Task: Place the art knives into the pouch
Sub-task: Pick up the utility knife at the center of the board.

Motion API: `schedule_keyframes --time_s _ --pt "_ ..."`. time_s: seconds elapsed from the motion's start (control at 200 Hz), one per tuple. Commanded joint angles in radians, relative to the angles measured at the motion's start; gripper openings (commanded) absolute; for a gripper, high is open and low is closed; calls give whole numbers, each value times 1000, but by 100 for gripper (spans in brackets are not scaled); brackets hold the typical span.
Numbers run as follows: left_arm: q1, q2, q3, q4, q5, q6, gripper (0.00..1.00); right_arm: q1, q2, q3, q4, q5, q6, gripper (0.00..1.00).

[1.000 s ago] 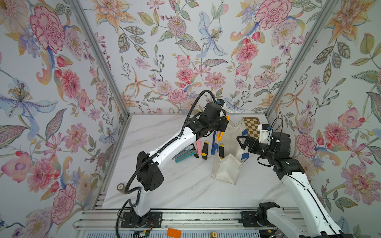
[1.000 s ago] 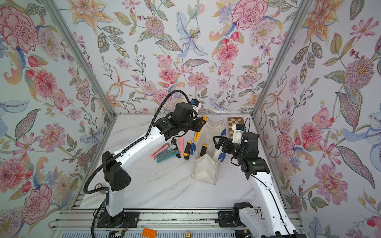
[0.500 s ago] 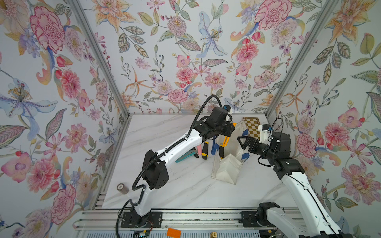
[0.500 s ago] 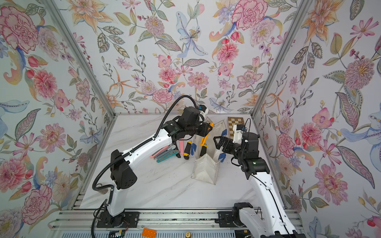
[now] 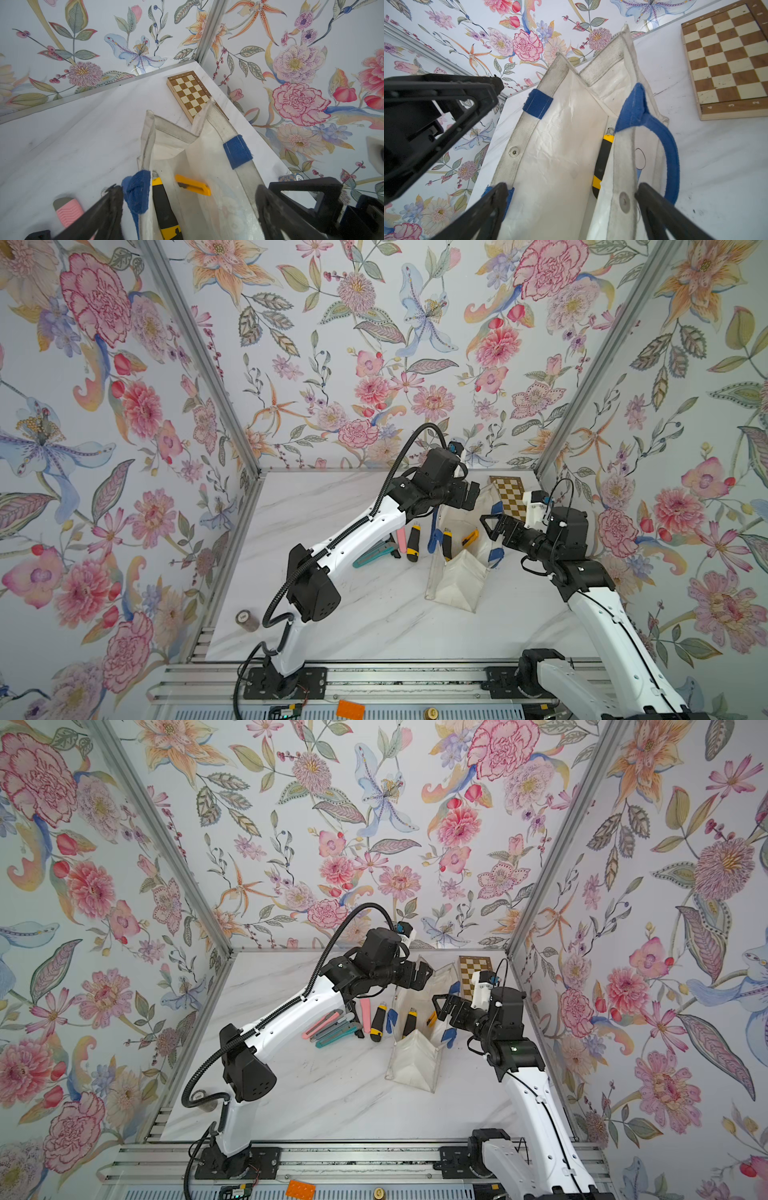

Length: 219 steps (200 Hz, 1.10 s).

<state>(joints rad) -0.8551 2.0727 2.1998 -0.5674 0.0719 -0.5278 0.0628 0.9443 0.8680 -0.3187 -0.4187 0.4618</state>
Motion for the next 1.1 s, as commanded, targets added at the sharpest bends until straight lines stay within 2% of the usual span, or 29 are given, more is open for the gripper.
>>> schedule_keyframes --time_s 0.0,0.21,0.36,0.425,0.515,0.59,0.756,0.921,1.091 --pt "33 -92 -56 -18 -74 28 99 -6 -17 -12 -3 -20 8 99" --pt "104 -232 -264 26 -176 27 100 -12 -24 8 -29 -20 -1 99" --pt "178 -349 -445 70 -196 3 99 -18 -30 13 -42 -14 -2 99" --pt "206 -383 -499 57 -247 -2 99 -19 -32 12 -44 -10 4 99" --pt "225 -426 -572 55 -321 6 100 -21 -34 9 -43 -8 15 99" --pt "232 -454 -637 82 -331 21 99 -23 -34 8 -43 -7 23 99" --pt "251 -452 -749 130 -274 25 99 -26 -39 17 -56 -38 35 99" --pt "272 -419 -840 220 -178 28 99 -27 -56 19 -98 -122 26 99" --pt "272 -354 -882 308 -54 27 99 -29 -95 -30 -125 -87 39 99"
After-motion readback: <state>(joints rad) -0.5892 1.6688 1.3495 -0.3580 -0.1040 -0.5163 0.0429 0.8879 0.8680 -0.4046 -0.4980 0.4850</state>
